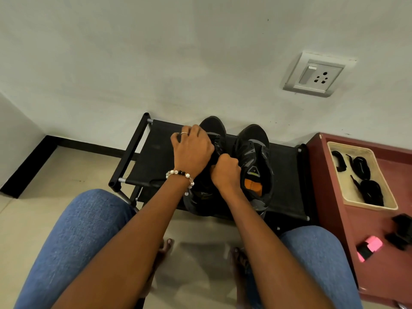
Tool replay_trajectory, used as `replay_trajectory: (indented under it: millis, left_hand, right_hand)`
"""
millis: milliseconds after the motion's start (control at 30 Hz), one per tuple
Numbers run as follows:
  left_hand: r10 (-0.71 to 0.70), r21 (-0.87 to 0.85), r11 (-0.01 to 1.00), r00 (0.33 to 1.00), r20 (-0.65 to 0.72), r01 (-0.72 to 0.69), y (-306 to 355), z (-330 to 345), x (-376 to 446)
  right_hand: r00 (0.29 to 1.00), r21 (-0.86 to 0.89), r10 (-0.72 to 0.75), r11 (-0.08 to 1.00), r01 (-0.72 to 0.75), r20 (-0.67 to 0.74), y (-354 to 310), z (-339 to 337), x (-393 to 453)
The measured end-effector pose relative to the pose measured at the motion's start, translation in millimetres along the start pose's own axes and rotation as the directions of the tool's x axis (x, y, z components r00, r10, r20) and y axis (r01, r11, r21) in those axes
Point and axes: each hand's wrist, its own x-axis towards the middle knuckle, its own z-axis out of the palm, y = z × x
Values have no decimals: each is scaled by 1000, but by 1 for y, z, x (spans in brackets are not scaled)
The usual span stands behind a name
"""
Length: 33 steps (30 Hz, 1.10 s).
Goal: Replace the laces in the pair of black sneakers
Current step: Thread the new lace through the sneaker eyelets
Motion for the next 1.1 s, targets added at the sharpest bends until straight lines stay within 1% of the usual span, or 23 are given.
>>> replay_trajectory:
  millis: [33,67,100,133,167,233,267,300,333,367,433,500,533,600,633,667,700,767,867,933,1000,1067,1100]
  left_hand:
    - [-107,-133,985,994,13,108,-1,-3,3]
    - [-209,-291,934,978,17,205,-2,-7,6]
    - [-304,-444,850,952,26,283,-3,-13,9]
    - [-387,-591,735,921,37,332,-5,-19,13]
    - [-455,-722,591,888,70,360,-6,-22,15]
    - [-521,-869,290,828,209,402,-5,-27,17]
    - [-515,-888,194,814,269,416,-6,-28,16]
    - [-492,-892,149,814,308,427,-6,-28,15]
    - [-464,-891,143,824,324,431,-6,-28,13]
    - [-435,-886,178,842,319,428,-6,-27,12]
    - [-349,-842,369,898,268,395,-8,-28,11]
    - [-199,-753,585,953,227,301,-9,-31,10]
    - [-113,-690,682,967,230,244,-8,-32,10]
    - [37,-461,882,958,283,102,-6,-34,10]
    - [84,-301,953,945,315,15,-5,-32,9]
    - [111,-156,986,938,330,-62,-4,-31,9]
    - [121,-49,993,938,325,-112,-4,-29,8]
    - [124,57,988,951,282,-145,-3,-25,5]
    - [109,68,990,974,197,-125,-1,-20,2]
    - [44,-32,999,983,180,-39,1,-19,2]
    - [-59,-174,979,968,245,104,0,-19,7]
    - [-155,-322,907,928,339,270,-2,-21,12]
    - [-210,-449,812,904,372,374,-3,-22,14]
  right_hand:
    - [1000,2,0,1000,0,1,0,0,0]
    - [1000,1,-1,1000,1,1,0,0,0]
    - [1000,-2,1,1000,-1,1,0,0,0]
    - [1000,-3,3,1000,-3,0,0,0,0]
    - [1000,-2,6,1000,-6,2,-1,0,0]
    - [1000,4,13,1000,-13,6,0,-1,0]
    - [1000,7,16,1000,-16,7,0,-1,0]
    - [1000,6,15,1000,-15,6,0,-1,0]
    - [1000,3,13,1000,-13,3,0,-1,-1]
    - [1000,0,9,1000,-9,1,0,-1,-1]
    - [1000,1,6,1000,-6,-3,1,-1,-1]
    - [1000,3,2,1000,-2,-4,1,-1,-1]
    - [1000,0,-1,1000,1,-6,1,-1,-1]
    - [1000,-5,-10,1000,10,-11,1,0,0]
    - [1000,-8,-11,1000,11,-11,1,0,0]
    - [1000,-10,-8,1000,8,-9,1,1,0]
    - [1000,-12,-3,1000,3,-6,1,1,0]
    - [1000,-9,2,1000,-2,-2,1,0,0]
    - [1000,-4,2,1000,-2,-1,0,0,0]
    - [1000,-1,7,1000,-7,3,1,0,0]
    - [1000,-1,3,1000,-3,-1,1,0,-1]
    - [1000,-3,-5,1000,5,-5,1,-1,-2]
    - [1000,0,-7,1000,7,-6,1,-1,-2]
